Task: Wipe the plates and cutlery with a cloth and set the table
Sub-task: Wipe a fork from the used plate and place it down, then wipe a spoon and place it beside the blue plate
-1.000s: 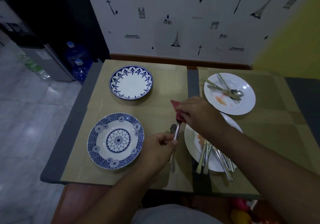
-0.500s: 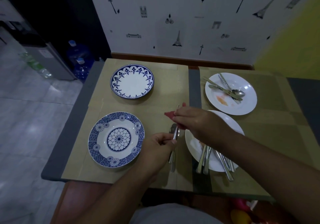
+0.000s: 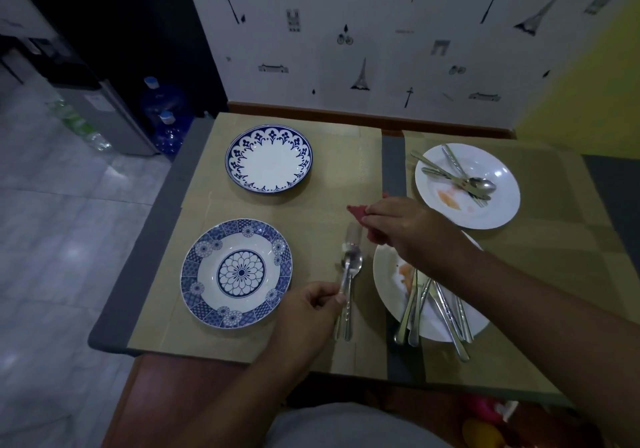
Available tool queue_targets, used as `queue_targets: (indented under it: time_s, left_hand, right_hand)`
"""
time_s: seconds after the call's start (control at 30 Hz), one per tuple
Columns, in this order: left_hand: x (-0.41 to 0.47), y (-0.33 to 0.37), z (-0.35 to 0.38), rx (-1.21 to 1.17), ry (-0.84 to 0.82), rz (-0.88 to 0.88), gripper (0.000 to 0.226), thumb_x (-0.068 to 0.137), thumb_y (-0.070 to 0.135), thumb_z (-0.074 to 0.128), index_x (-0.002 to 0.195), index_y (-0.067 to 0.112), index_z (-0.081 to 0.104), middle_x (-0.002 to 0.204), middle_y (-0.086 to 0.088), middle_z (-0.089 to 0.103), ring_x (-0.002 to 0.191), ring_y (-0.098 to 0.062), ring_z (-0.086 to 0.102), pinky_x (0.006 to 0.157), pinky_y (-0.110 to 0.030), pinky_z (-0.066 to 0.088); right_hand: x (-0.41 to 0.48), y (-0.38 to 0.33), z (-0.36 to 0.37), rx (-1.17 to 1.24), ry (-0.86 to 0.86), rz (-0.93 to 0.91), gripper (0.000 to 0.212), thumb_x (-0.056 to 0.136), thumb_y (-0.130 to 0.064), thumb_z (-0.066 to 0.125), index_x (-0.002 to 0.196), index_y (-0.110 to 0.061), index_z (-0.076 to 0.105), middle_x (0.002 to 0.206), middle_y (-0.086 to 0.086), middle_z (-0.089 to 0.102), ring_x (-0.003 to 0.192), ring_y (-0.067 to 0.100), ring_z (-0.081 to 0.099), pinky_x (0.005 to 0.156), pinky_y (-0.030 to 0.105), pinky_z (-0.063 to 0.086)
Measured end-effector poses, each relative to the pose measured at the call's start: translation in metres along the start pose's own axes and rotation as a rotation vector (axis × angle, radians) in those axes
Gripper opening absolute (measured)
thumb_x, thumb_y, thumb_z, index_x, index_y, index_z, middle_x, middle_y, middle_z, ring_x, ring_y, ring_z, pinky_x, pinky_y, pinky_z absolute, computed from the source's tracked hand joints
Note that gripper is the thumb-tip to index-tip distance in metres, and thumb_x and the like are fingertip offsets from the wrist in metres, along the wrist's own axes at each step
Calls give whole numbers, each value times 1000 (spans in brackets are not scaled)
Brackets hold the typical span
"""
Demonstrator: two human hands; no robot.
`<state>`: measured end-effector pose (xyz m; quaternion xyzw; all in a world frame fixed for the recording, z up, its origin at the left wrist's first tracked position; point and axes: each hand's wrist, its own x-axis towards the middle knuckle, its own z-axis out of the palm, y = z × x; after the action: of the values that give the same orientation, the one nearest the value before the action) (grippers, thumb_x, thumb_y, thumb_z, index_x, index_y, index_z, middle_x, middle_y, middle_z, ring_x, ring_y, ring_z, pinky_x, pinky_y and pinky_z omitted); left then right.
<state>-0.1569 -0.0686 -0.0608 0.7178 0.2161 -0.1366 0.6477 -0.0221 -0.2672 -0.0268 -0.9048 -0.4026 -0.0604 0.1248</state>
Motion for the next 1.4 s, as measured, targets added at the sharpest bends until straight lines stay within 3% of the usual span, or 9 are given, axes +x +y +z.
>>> queue_targets:
  time_s: [0.17,0.27,0.43,0.53,0.67,0.9,1.17,1.3,1.4]
  left_hand:
    - [13,-26,-2,19,143,-113,22,90,12,72,112,13,73,88,4,76,74,-2,71,62,-16,54]
    - [20,-31,7,18,175,-156,14,91,8,70,103,13,74,81,5,72,56,1,65,46,-9,48]
    - [31,-40,17,99,202,-159,11,89,8,70,96,13,76,78,-4,75,63,-15,67,52,-24,57]
    - [33,-49,16,189,211,-129,9,87,14,73,95,16,77,79,4,74,68,-5,68,55,-12,51]
    - [35,-50,14,314,206,-109,11,84,21,77,95,19,79,79,10,73,73,0,67,64,-16,50]
    - [30,-43,15,376,237,4,12,83,21,79,94,19,75,75,13,68,66,6,64,54,-6,44]
    - [25,3,64,460,-9,259,7,91,22,71,93,18,77,75,16,67,68,6,64,57,-5,45]
    - [30,9,91,588,-77,251,12,90,27,72,95,17,77,84,9,73,63,8,58,58,-2,39]
    - [31,11,106,652,-99,231,14,86,29,75,84,16,77,75,7,71,60,4,59,62,-12,44]
  right_hand:
    - [-12,-8,8,61,17,-6,42,77,-9,83,117,-7,71,118,13,70,105,26,67,92,34,56]
    - [-20,-11,16,110,23,-12,39,78,-7,82,115,-8,72,117,12,70,104,24,67,90,38,57]
    - [-32,-12,16,157,45,11,39,75,-5,85,112,-6,74,111,13,72,98,26,70,87,40,59]
    - [-38,-9,16,148,67,16,41,71,-6,88,110,-5,75,110,13,73,98,26,71,90,36,57]
    - [-45,-5,18,152,66,24,38,73,-9,88,109,-6,75,110,12,74,98,24,71,91,35,57]
    - [-57,7,23,159,34,66,42,76,-12,85,116,-9,73,116,10,72,104,23,68,92,40,57]
    - [-84,21,9,138,122,142,34,75,-6,85,108,-9,76,108,8,74,95,24,70,97,38,53]
    - [-106,37,4,159,115,219,32,85,-14,76,117,-17,73,113,-1,73,97,18,67,94,39,54]
    - [-122,44,-1,130,134,278,33,82,-14,80,114,-18,75,112,-2,73,96,19,67,90,38,55]
